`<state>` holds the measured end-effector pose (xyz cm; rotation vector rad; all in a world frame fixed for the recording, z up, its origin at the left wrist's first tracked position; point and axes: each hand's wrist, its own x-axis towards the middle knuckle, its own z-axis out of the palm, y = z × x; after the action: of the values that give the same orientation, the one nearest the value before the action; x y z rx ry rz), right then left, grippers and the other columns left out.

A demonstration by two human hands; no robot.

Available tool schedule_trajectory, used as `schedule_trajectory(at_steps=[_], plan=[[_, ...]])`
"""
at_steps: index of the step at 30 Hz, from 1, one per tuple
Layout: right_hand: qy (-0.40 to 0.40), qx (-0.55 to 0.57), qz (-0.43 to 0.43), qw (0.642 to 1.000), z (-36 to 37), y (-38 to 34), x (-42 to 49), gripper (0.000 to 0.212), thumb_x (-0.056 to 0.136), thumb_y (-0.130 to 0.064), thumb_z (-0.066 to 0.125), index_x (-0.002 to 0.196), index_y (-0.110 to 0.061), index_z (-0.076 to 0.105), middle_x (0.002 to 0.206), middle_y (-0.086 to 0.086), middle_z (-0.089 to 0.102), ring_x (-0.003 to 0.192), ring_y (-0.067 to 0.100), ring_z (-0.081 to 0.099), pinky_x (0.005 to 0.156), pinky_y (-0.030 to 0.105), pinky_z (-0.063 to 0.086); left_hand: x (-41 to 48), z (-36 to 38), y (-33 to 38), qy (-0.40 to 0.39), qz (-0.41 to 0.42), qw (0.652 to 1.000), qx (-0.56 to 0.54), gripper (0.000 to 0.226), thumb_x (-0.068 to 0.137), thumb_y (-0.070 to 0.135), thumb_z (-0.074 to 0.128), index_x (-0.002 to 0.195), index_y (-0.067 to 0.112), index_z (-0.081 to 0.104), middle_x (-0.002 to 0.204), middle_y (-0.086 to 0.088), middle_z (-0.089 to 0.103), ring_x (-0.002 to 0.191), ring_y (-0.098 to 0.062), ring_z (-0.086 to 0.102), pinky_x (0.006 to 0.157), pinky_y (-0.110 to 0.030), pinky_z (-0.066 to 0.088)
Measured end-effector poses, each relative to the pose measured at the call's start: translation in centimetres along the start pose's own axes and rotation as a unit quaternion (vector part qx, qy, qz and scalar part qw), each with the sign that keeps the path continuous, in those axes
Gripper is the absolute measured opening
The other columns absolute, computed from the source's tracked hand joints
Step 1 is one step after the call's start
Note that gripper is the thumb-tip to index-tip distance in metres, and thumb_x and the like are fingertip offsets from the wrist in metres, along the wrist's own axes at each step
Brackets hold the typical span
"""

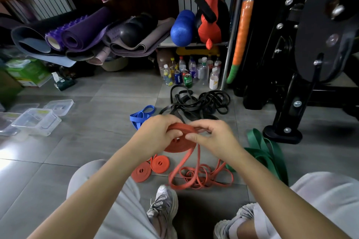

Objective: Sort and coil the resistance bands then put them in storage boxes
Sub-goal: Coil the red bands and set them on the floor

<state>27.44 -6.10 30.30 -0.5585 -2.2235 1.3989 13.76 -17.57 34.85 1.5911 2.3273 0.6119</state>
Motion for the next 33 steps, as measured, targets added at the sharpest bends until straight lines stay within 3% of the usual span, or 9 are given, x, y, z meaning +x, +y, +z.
schedule_trajectory(at_steps=[3,5,7,11,18,25,28,30,33], plan=[[0.001,-0.021,-0.003,1.000,-0.5,-0.3,0.2,0.026,0.074,-0.020,0.079,0.083,-0.043,0.070,0.075,-0.013,0.071,0.075,0.003,0.066,0.077,0.029,0.055,-0.2,-0.1,-0.2,0.000,0.004,1.000,-0.026,0.015,0.085,0.020,0.065,0.099,0.024,0.068,0.082,0.014,0.065,0.073,0.003,0.056,0.065,-0.008,0.039],[-0.009,-0.007,0.010,1.000,-0.8,-0.5,0.2,0.027,0.074,-0.020,0.079,0.079,-0.045,0.069,0.079,-0.005,0.073,0.078,0.014,0.068,0.078,0.033,0.056,-0.3,-0.2,-0.3,0.011,0.000,0.998,-0.066,0.014,0.084,0.018,0.067,0.095,0.027,0.069,0.076,0.020,0.063,0.072,0.007,0.057,0.064,-0.006,0.039],[-0.014,0.011,0.026,0.999,-1.0,-0.3,0.1,0.025,0.073,-0.017,0.079,0.080,-0.040,0.070,0.080,-0.004,0.074,0.079,0.017,0.070,0.077,0.031,0.057,-0.4,-0.4,-0.4,0.027,-0.007,0.992,-0.124,0.019,0.082,0.014,0.068,0.087,0.033,0.068,0.074,0.022,0.065,0.073,0.006,0.061,0.067,-0.008,0.044],[-0.012,0.090,0.057,0.994,-1.4,0.2,-0.7,0.024,0.073,-0.006,0.077,0.084,-0.027,0.071,0.077,-0.013,0.073,0.079,0.004,0.070,0.075,0.015,0.053,-0.4,-0.7,-0.4,0.041,-0.037,0.968,-0.246,0.029,0.080,0.007,0.070,0.083,0.036,0.066,0.078,0.013,0.072,0.076,-0.002,0.068,0.070,-0.013,0.052],[0.011,0.124,0.059,0.991,-1.8,0.3,-0.9,0.020,0.074,0.001,0.074,0.091,-0.008,0.072,0.088,0.010,0.074,0.083,0.018,0.071,0.083,0.030,0.057,-0.2,-0.7,-0.1,-0.009,-0.038,0.947,-0.319,0.018,0.081,0.010,0.070,0.087,0.027,0.070,0.081,0.005,0.075,0.077,-0.012,0.071,0.071,-0.020,0.055],[0.009,0.093,0.063,0.994,-1.8,-0.3,-0.6,0.018,0.074,-0.003,0.076,0.089,-0.011,0.073,0.087,0.009,0.074,0.082,0.020,0.071,0.085,0.036,0.056,-0.2,-1.3,0.2,-0.004,-0.032,0.964,-0.263,0.012,0.081,0.012,0.072,0.082,0.024,0.069,0.076,0.007,0.073,0.074,-0.010,0.070,0.072,-0.025,0.055],[-0.008,0.050,0.059,0.997,-1.5,-0.6,-0.4,0.017,0.073,-0.008,0.078,0.083,-0.019,0.073,0.084,0.004,0.074,0.083,0.018,0.070,0.086,0.035,0.055,-0.3,-0.9,1.2,-0.008,0.011,0.999,-0.039,0.022,0.077,0.027,0.074,0.095,0.028,0.062,0.083,0.019,0.061,0.079,-0.004,0.059,0.071,-0.019,0.044],[-0.010,0.026,0.050,0.998,-1.3,-0.9,-0.3,0.017,0.072,-0.010,0.079,0.081,-0.023,0.073,0.082,0.000,0.074,0.082,0.014,0.070,0.086,0.031,0.054,-0.4,-0.2,1.8,0.017,0.036,0.998,0.055,0.031,0.078,0.028,0.070,0.107,0.029,0.059,0.095,0.018,0.057,0.089,-0.006,0.054,0.075,-0.023,0.039],[0.005,0.027,0.044,0.999,-1.6,-1.0,-0.2,0.018,0.072,-0.014,0.080,0.089,-0.019,0.075,0.082,-0.005,0.073,0.082,0.007,0.069,0.082,0.021,0.054,-0.3,0.4,1.9,0.052,0.036,0.998,0.015,0.030,0.081,0.021,0.067,0.109,0.026,0.059,0.100,0.009,0.058,0.092,-0.012,0.054,0.078,-0.026,0.041]])
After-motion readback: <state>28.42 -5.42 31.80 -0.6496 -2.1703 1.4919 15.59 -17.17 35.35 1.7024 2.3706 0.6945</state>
